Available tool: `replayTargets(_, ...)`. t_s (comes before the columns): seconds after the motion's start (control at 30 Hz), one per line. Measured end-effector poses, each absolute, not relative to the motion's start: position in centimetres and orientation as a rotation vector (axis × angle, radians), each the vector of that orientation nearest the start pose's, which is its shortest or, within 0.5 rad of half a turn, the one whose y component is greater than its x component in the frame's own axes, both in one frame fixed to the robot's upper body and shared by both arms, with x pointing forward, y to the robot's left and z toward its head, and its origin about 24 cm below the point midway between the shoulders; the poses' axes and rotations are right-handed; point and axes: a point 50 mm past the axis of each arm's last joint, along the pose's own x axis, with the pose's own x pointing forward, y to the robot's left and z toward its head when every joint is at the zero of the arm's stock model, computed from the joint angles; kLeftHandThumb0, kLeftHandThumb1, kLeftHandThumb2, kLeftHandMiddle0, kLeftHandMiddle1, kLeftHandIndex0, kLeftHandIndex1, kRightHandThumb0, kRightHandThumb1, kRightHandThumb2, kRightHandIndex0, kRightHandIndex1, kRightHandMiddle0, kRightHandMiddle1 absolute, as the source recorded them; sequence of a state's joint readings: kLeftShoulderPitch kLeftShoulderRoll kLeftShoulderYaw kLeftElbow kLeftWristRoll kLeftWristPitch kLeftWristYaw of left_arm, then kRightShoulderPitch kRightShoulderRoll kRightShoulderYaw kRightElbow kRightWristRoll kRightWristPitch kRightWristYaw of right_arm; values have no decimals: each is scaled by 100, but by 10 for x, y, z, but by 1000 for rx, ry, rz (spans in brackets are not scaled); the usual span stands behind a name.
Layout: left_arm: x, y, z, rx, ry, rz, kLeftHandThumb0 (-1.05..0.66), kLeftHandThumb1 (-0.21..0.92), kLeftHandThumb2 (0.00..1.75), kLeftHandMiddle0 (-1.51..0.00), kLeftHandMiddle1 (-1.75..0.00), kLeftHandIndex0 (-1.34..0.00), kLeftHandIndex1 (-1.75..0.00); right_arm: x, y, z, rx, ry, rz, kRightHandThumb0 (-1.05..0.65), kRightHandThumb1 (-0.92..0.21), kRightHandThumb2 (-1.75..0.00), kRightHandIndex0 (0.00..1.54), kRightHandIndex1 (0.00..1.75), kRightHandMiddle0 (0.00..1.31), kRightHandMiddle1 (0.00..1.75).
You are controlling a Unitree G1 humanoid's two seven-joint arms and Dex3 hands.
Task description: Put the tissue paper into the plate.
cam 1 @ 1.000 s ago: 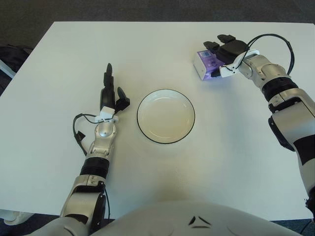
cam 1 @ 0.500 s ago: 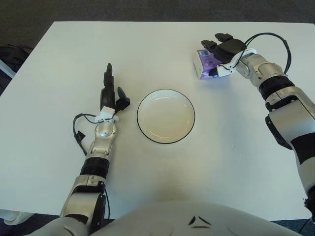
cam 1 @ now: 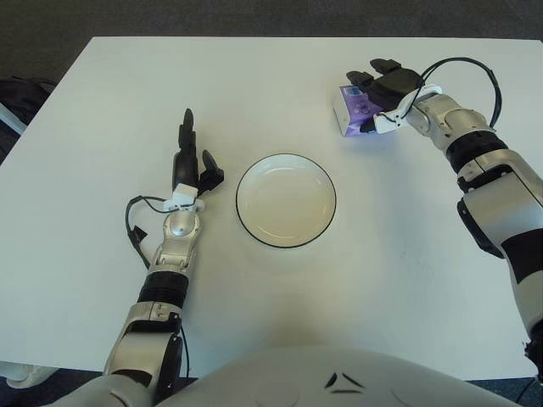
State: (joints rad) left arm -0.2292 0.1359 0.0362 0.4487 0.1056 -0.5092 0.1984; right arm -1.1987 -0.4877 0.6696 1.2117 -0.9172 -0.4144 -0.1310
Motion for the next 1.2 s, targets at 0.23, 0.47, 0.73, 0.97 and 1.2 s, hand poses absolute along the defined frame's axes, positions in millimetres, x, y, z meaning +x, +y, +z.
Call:
replayTargets(0.23,288,179,51,200,-308,142,-96,92,119,-2,0,0,0,413,-158,167,-1822,-314,405,-105,-92,-34,0,0,0,0)
replayTargets(0.47,288,179,51,199,-309,143,-96,92,119,-3,-1,-1,0,412,-159,164,-1839,-303,419,-105,-92,-37,0,0,0,0)
replayTargets(0.73,287,180,52,198,-314,147,-95,92,119,-3,-1,-2,-2,411,-159,161,-1851,-302,439,-105,-92,-38,0,0,0,0)
replayTargets(0.97,286,180,53,194,-317,150,-95,92,119,-3,-1,-1,-2,409,-161,152,-1855,-296,450,-105,-92,-38,0,0,0,0)
replayTargets(1.2,286,181,52,193,-315,153,-94,92,118,-3,-1,-1,-3,408,-163,146,-1860,-286,456,-105,-92,-38,0,0,0,0)
